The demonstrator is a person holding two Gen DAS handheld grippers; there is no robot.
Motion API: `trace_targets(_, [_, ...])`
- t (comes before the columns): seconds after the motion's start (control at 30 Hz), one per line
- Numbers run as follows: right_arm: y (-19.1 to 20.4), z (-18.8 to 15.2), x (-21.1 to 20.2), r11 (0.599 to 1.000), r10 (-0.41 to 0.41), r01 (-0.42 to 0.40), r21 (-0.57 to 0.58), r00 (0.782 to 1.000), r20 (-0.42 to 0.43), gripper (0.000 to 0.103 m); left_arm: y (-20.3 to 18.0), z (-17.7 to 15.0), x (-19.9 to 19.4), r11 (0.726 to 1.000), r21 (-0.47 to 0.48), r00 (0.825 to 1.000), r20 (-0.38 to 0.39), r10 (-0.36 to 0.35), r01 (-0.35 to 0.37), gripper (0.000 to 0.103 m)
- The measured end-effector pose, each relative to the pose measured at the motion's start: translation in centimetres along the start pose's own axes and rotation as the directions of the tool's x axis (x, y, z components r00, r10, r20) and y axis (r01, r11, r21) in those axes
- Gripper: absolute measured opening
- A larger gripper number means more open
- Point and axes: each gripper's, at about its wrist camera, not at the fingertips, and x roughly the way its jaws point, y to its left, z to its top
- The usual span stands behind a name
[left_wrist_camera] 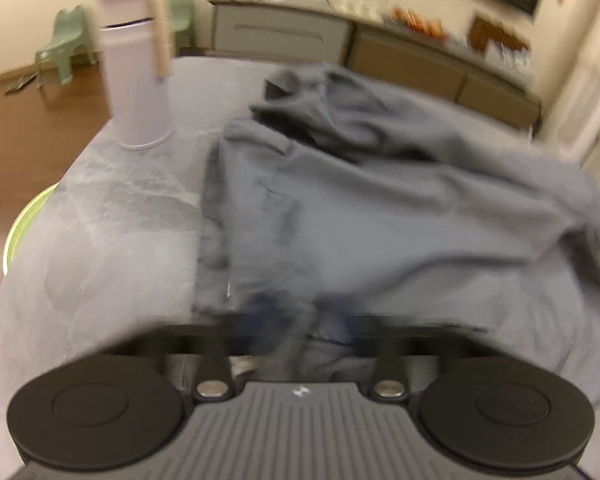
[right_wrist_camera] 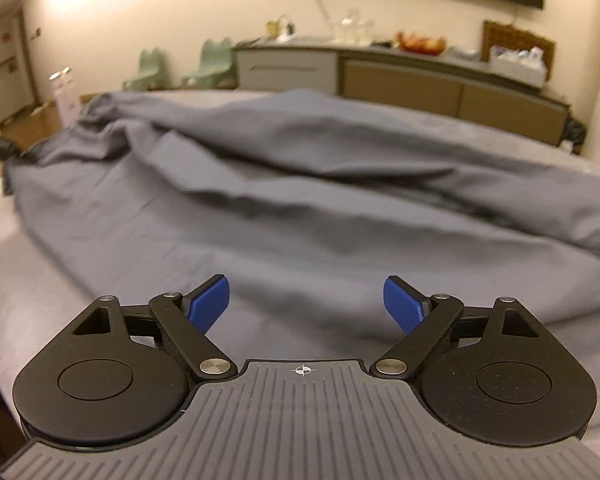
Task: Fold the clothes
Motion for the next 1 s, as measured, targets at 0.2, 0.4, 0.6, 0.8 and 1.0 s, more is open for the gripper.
trace_targets(0.2, [-2.7,-1.8,2.3,0.987,-0.143,0.154,0.050,0.973,-0.181,0.083,9.8,-1.7,-13.8,0.870,-0.109,0.739,0.584,-0.336,0.482,0.002])
trace_targets(0.4, [-8.0,-3.6,0.4,0.946,-0.229,0.274,0.171,0.943,-0.243,0.093,14.1,-7.2,-7.8,0.933,-0.268,0.957,0.227,-0.179,0.238,0.003])
trace_targets(0.6, [-10.7,-4.2,-0.7,0.893,-0.357,0.411,0.185,0.895,-0.269,0.097,16.0,-7.8,-8.3,0.891,-0.448,0.980,0.197,0.018,0.074,0.016])
trace_targets(0.8, [-14.5,-3.6,-2.8,0.822,-0.329,0.369,0.433,0.929,-0.167,0.097,10.8,-5.1,-9.1,0.924,-0.374,0.973,0.229,0.005,0.084,0.070])
trace_targets(1.0, [-20.9,-4.7,-3.5,0.644,-0.219,0.211,0.736,0.972,-0.086,0.096,2.6,-2.4,-5.4,0.976,-0.184,0.991,0.098,-0.096,0.113,0.071])
